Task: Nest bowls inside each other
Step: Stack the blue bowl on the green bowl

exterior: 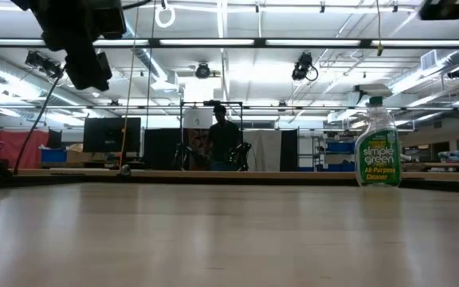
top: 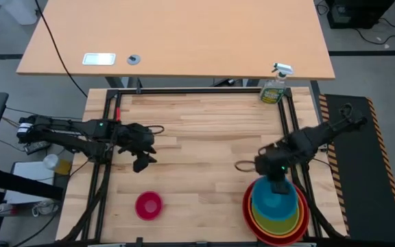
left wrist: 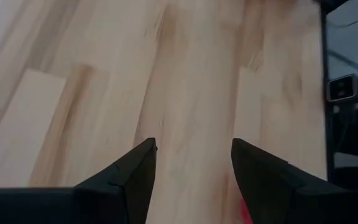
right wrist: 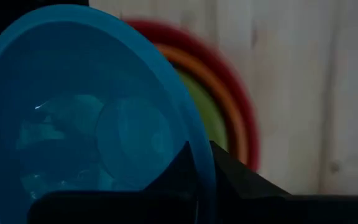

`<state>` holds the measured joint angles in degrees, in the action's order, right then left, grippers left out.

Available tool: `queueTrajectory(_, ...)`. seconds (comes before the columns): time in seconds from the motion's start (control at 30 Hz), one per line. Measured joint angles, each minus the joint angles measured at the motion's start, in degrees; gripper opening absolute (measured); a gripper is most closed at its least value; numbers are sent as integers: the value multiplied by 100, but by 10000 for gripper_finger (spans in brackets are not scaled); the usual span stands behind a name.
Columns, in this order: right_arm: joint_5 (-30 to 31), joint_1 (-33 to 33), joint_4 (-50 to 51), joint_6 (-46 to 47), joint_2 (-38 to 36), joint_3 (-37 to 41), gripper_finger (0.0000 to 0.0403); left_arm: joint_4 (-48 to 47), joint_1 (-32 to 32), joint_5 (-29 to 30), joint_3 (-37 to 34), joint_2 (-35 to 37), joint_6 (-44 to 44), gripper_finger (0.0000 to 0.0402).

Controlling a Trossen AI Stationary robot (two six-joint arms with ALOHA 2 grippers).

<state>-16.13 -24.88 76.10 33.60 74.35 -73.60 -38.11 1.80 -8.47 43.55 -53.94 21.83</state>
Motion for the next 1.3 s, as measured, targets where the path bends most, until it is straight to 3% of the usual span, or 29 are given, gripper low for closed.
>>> queueTrajectory(0.27,42,-998,-1307,1683,-129,1395,31,20,-2,-130,0,-416,0,212)
queueTrajectory(0.5,334,-1393,-1662,2750,-125,1976,31,2,4,-624,0,-463,107,212)
queueTrajectory(0.7,241,-1592,-1919,2844,-125,2166,51,-24,4,-656,0,-458,236,212)
queueTrajectory(0.93,29,-1569,-1982,3171,-125,2214,118,-22,137,-1026,0,-456,365,212)
queueTrajectory(1.13,-837,-1404,-1747,3237,-181,2214,159,-22,515,-1607,0,-456,489,212)
queueTrajectory(1.3,-994,-1313,-1393,3509,-531,2212,164,-24,878,-1891,0,-474,839,212)
